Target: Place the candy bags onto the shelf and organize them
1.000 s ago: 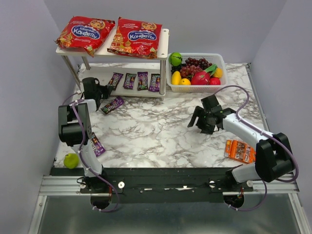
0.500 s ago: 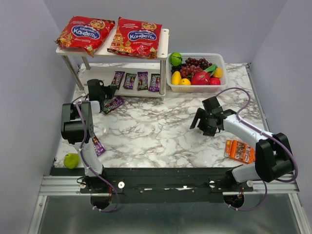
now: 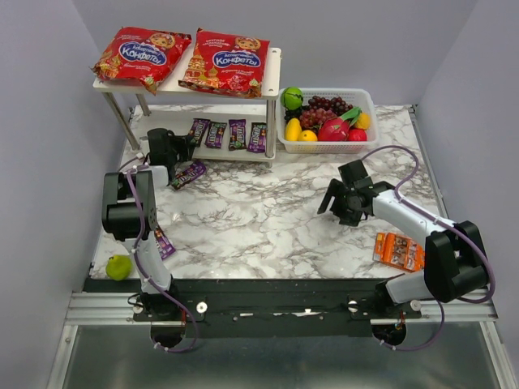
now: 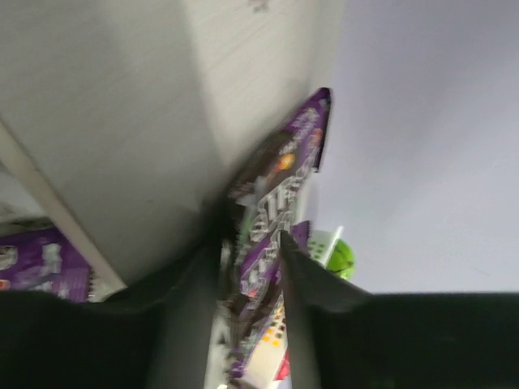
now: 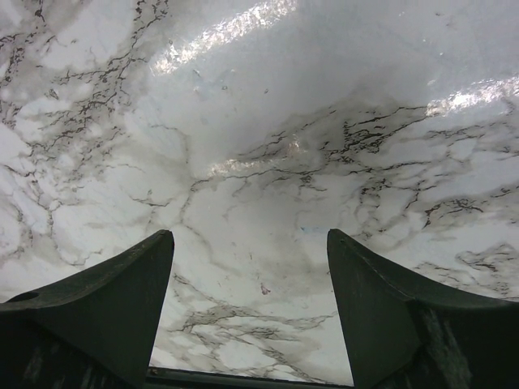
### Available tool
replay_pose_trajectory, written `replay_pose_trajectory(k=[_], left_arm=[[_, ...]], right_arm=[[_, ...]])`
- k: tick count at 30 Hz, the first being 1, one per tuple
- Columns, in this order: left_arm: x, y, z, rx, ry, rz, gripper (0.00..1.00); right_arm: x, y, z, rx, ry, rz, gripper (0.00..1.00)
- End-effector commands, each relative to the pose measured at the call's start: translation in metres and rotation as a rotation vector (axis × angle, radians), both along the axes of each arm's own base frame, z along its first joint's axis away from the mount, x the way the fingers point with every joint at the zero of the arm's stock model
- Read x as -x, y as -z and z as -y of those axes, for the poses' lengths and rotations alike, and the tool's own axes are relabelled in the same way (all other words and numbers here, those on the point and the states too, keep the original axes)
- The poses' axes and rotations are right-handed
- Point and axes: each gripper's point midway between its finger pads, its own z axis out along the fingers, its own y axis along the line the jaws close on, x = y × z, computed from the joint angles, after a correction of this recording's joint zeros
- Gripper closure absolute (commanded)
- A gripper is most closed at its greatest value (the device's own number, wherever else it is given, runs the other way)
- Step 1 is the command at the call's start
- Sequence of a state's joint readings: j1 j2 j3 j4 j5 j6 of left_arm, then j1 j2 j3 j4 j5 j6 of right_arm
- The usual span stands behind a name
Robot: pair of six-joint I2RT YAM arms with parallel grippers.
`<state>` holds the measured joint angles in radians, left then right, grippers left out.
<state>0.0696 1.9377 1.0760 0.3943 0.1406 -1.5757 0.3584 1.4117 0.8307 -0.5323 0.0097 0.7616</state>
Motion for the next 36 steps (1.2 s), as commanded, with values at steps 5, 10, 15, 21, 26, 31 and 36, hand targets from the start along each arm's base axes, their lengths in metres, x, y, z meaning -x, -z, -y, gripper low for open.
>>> replay_pose_trajectory(k=[5,10,15,21,26,31,36], left_arm=[[0.017,-0.02,0.001,-0.085,0.029,-0.004,0.41],[0.039,-0.029,0.002,-0.118,0.075,-0.004,0.35],[0.071,-0.035,-0.013,-0.256,0.125,-0.042,0.3],[0.115,-0.029,-0.035,-0.379,0.191,-0.186,0.25],[0.138,0.001,-0.048,-0.378,0.251,-0.286,0.22],[0.145,0.022,-0.044,-0.361,0.341,-0.339,0.22],[0.147,0.039,-0.045,-0.394,0.41,-0.397,0.21]], right_arm=[[-0.006,0.001,0.003,0.007,-0.008,0.02,0.16],[-0.009,0.001,0.005,0.001,-0.01,0.032,0.16],[-0.007,0.003,0.002,-0.019,-0.031,0.023,0.16],[-0.007,0.005,0.006,-0.02,-0.039,0.023,0.16],[-0.007,0.008,0.006,-0.026,-0.047,0.015,0.16],[-0.007,0.009,0.005,-0.033,-0.05,0.012,0.16],[-0.007,0.009,0.005,-0.035,-0.045,0.011,0.16]])
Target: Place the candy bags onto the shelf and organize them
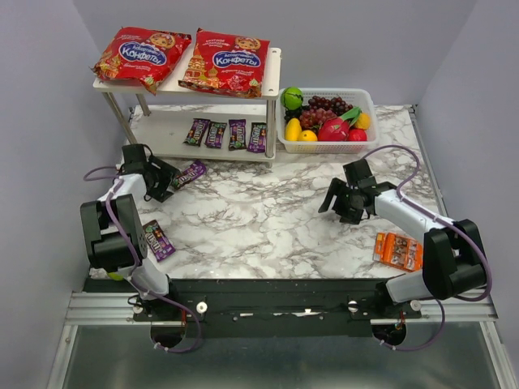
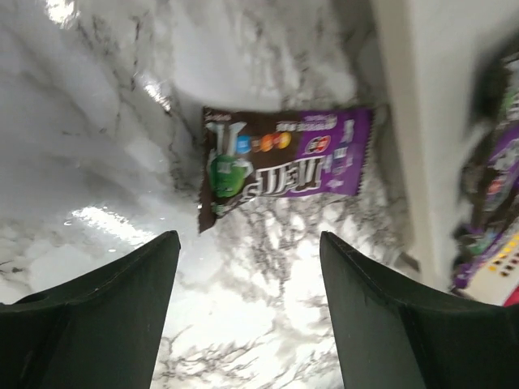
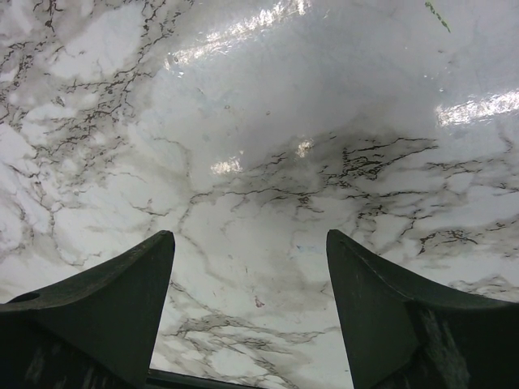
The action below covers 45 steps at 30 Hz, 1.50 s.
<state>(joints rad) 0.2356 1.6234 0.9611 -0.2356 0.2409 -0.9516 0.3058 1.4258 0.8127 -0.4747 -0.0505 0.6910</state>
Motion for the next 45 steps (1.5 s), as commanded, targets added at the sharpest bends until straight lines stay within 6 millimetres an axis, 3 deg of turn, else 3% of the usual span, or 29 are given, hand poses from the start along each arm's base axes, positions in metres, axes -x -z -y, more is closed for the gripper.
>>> replay_pose_trajectory(k=[1,10,17,20,40,45], left_arm=[[0.009,0.013,0.002,-0.023,0.105,-0.077,0.21],[-0.003,0.025,-0.018,-0.07,0.104,-0.054,0.23],[-0.006,0.039,-0.015,-0.03,0.132,-0.035,0.49],[-0.006,0.042,-0.015,-0.018,0.128,-0.029,0.56],[-0.015,0.059,-0.018,0.013,0.15,0.035,0.45],[-0.014,0.063,-0.019,0.016,0.148,0.022,0.63]], right_arm=[[0.002,0.006,0.0,-0.007,-0.007,-0.009,0.16],[0.001,0.008,-0.001,-0.014,-0.001,-0.02,0.16],[-0.001,0.009,-0.001,-0.013,0.006,-0.02,0.17],[-0.001,0.009,-0.001,-0.014,0.007,-0.022,0.17],[-0.003,0.013,-0.003,-0.018,0.016,-0.042,0.18],[-0.003,0.013,-0.003,-0.017,0.017,-0.042,0.18]])
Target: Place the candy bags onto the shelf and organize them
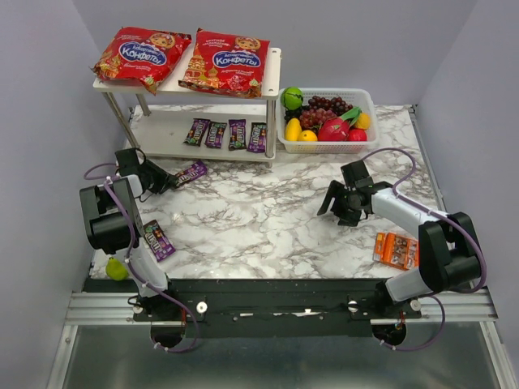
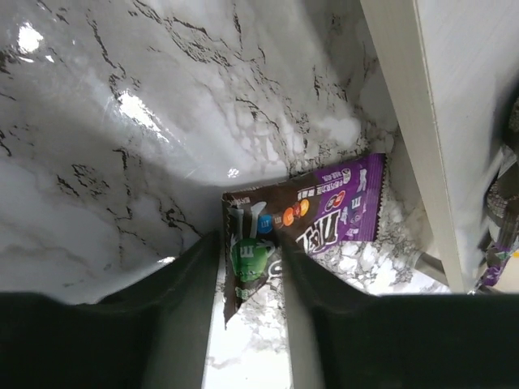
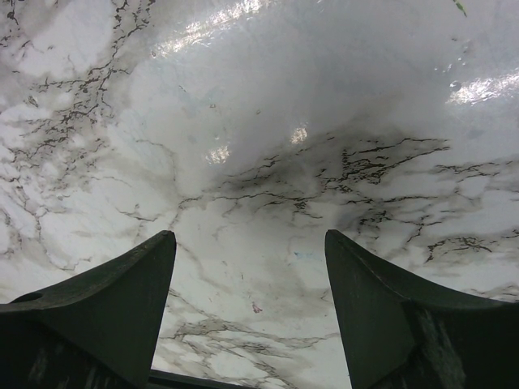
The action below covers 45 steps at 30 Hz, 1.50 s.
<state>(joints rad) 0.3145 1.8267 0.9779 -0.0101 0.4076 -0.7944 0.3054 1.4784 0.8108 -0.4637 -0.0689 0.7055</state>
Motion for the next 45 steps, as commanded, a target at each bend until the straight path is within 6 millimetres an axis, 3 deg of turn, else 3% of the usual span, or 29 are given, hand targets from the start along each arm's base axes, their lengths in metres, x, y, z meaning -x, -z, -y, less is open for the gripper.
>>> replay_pose_trajectory(k=[1,5,8,14,24,32,38,45], left_arm=[[0.015,0.025,-0.002,0.001,0.004,-0.073,0.67],[0.019,0.022,-0.007,0.01,-0.015,-0.08,1.0],[0.019,0.014,-0.013,0.041,-0.041,-0.059,1.0],[0.017,-0.027,-0.023,0.071,-0.093,0.037,1.0],[0.008,-0.136,-0.038,0.071,-0.24,0.275,1.0],[-0.009,-0.198,-0.054,0.096,-0.357,0.489,1.0],[-0.026,-0.207,-0.063,0.143,-0.431,0.558,1.0],[-0.051,-0.173,-0.064,0.184,-0.526,0.522,1.0]], right_arm=[[-0.006,-0.001,0.0,-0.009,0.013,0.007,0.18],[-0.007,-0.001,-0.001,-0.01,0.014,0.005,0.18],[-0.007,0.0,-0.002,-0.013,0.014,-0.001,0.18],[-0.007,0.001,-0.002,-0.014,0.009,-0.004,0.18],[-0.005,0.003,-0.002,-0.013,-0.001,-0.008,0.19],[-0.005,0.003,-0.001,-0.006,-0.009,-0.005,0.19],[-0.006,0.001,-0.001,-0.002,-0.015,0.003,0.19],[-0.008,0.0,0.001,0.01,-0.014,0.006,0.19]])
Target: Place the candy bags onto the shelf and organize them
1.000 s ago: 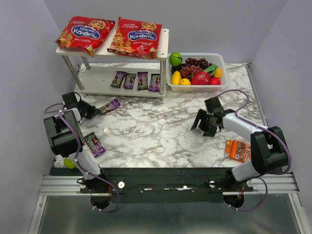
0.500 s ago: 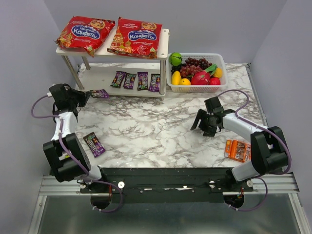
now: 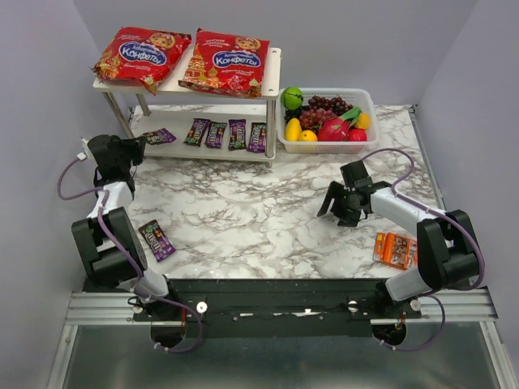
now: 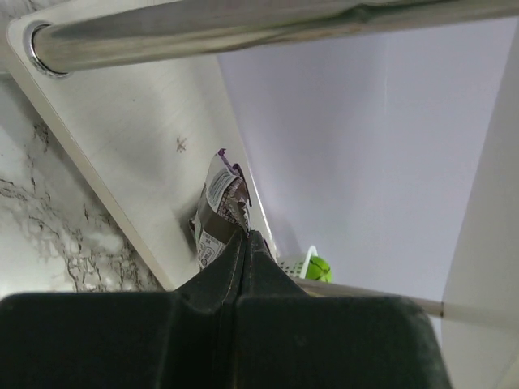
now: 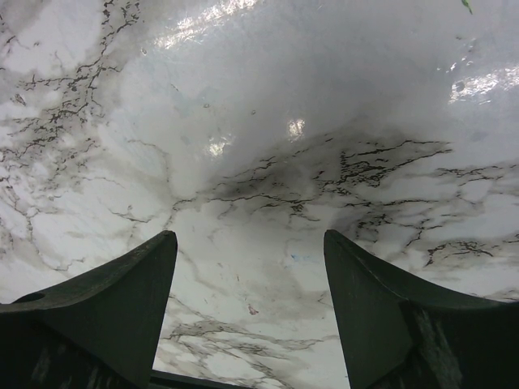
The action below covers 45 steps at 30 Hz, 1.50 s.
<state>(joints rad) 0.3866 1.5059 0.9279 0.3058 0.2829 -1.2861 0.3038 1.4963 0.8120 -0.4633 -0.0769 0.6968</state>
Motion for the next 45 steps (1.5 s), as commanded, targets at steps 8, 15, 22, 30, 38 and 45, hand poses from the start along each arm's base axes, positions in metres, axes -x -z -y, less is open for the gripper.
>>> replay_pose_trajectory(k=[8,15,22,30,38,45], left_arm=[[-0.047,0.047,-0.01,0.092,-0.234,-0.022,1.0],[-0.072,0.074,0.009,0.109,-0.295,-0.096,1.0],[-0.088,0.082,0.014,0.145,-0.331,-0.118,1.0],[-0.094,0.111,0.027,0.231,-0.333,-0.158,1.0],[-0.092,0.118,0.036,0.26,-0.316,-0.175,0.94],[-0.087,0.123,0.043,0.269,-0.307,-0.195,0.8]], right_arm=[[-0.009,-0.007,0.006,0.026,0.002,0.016,0.19],[-0.007,-0.005,0.012,0.038,0.029,0.008,0.19],[-0.007,-0.005,0.017,0.042,0.055,0.005,0.19],[-0.01,-0.006,0.019,0.046,0.06,0.004,0.19],[-0.012,-0.006,0.019,0.047,0.055,0.003,0.19],[-0.011,-0.005,0.021,0.051,0.052,0.001,0.19]])
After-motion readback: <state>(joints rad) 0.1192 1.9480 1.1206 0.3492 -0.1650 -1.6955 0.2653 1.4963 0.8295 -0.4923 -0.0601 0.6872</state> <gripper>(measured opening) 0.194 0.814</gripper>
